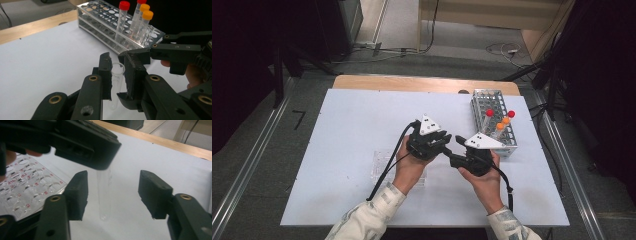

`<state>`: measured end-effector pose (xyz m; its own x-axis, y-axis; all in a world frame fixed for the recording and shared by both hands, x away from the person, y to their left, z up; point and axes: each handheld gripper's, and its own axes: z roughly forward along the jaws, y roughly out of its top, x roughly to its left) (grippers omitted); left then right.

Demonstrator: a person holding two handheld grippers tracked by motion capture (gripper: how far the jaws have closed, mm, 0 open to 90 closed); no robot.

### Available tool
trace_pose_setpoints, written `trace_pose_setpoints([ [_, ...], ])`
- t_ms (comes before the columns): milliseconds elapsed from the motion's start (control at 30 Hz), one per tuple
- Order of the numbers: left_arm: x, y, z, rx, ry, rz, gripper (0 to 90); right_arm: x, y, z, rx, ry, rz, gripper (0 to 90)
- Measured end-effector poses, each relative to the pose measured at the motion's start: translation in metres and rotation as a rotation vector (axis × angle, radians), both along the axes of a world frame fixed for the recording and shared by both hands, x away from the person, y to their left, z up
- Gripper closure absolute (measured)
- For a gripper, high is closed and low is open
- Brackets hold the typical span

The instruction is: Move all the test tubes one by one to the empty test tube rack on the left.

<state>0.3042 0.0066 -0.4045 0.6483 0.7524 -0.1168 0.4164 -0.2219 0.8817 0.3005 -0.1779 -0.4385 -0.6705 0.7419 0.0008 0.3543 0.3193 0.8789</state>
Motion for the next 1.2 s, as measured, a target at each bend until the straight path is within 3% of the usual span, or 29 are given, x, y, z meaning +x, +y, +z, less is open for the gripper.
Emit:
trace_pose_setpoints([
  [633, -0.008, 0.032, 0.029, -0.037, -0.039, 0.041, 77.0, -0.005, -0.012, 0.004, 0.001, 0.02, -0.007, 30.8],
  [867, -0.014, 0.046, 0.035, -0.05, -0.043, 0.048, 76.9, -0.005, -0.017, 0.004, 0.002, 0.018, -0.017, 30.3],
  [1200, -0.03, 0.063, 0.038, -0.035, -0.052, 0.045, 76.9, -0.005, -0.021, 0.003, 0.001, 0.023, -0.028, 30.1],
])
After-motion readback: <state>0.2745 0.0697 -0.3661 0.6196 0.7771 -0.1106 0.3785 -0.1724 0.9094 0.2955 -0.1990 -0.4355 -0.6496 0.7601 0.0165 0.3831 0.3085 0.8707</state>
